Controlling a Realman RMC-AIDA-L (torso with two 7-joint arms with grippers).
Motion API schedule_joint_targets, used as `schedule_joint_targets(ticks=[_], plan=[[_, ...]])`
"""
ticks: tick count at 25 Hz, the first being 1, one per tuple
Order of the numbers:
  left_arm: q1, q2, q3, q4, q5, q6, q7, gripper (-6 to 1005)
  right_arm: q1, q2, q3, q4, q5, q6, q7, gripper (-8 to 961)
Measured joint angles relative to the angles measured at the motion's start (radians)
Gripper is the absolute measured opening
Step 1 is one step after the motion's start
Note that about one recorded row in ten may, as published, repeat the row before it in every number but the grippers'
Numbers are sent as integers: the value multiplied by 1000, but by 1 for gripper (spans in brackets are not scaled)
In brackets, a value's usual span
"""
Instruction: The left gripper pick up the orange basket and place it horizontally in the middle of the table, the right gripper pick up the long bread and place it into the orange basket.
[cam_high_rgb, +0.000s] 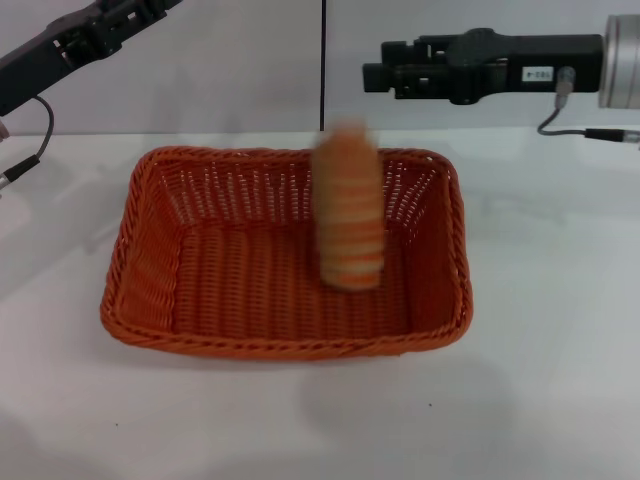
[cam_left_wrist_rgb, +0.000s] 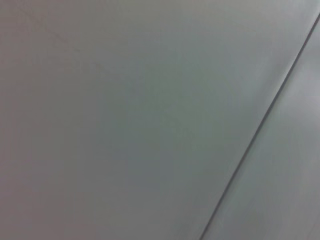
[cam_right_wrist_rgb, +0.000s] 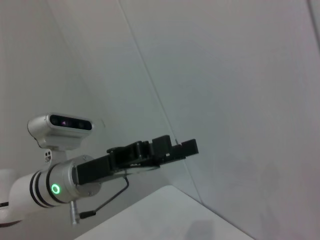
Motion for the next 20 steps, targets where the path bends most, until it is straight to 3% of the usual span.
schedule_joint_targets(ticks=[6,9,15,20], plan=[[-11,-3,-2,0,-4,-16,2,844,-48,-5,9,-31,7,-21,0,617],[-19,-5,-3,0,-6,-22,3,844,-86,1,35,-67,8,-41,0,617],[-22,-20,-54,-11,-21,-27,59,844,-226,29,161,-148,67,-53,-78,617],[-22,-21,-66,-116,-165,-27,235,844,-383,38,269,-118,292,-63,-271,617]])
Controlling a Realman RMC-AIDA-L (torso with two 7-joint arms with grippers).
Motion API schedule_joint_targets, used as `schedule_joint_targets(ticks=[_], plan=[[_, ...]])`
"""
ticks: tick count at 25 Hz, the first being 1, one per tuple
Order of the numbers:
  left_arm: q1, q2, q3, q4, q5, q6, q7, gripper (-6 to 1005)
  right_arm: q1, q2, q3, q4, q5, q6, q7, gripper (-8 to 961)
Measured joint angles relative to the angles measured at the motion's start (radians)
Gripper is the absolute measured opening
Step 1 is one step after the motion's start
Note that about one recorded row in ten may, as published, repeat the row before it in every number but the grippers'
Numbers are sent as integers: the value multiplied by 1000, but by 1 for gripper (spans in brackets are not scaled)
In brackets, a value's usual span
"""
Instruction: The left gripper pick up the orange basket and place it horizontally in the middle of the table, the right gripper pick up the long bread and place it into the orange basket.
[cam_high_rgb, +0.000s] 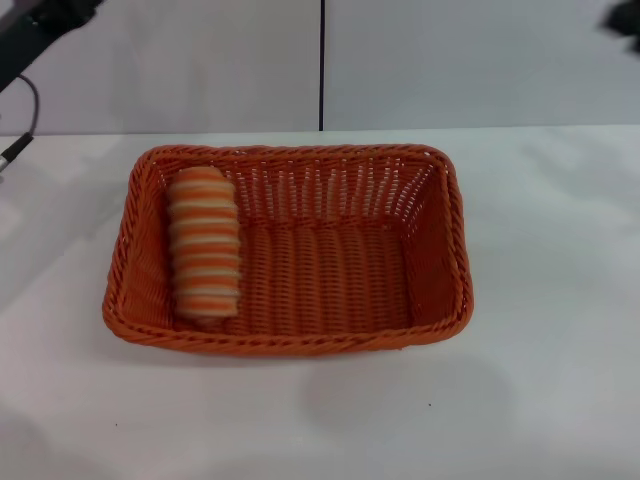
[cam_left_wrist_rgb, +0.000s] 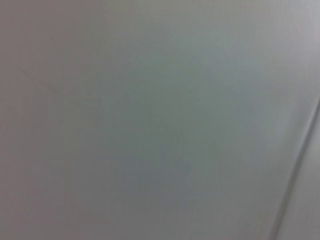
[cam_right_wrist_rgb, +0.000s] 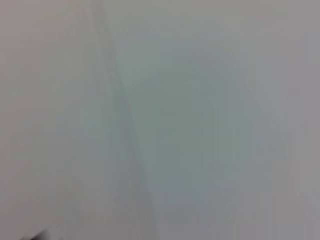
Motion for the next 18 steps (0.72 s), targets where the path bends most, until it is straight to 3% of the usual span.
schedule_joint_targets(ticks=[5,8,14,18], plan=[[6,-6,-1,-166,-250,21,313,844,-102,6,175,148,232,2,-232,617],[2,-9,-1,-243,-375,34,475,844,-110,5,252,198,260,2,-285,617],[-24,-13,-1,-360,-539,84,713,844,-80,17,492,315,282,11,-482,617],[-40,-15,-1,-396,-580,102,817,844,-47,18,588,369,283,15,-596,617]])
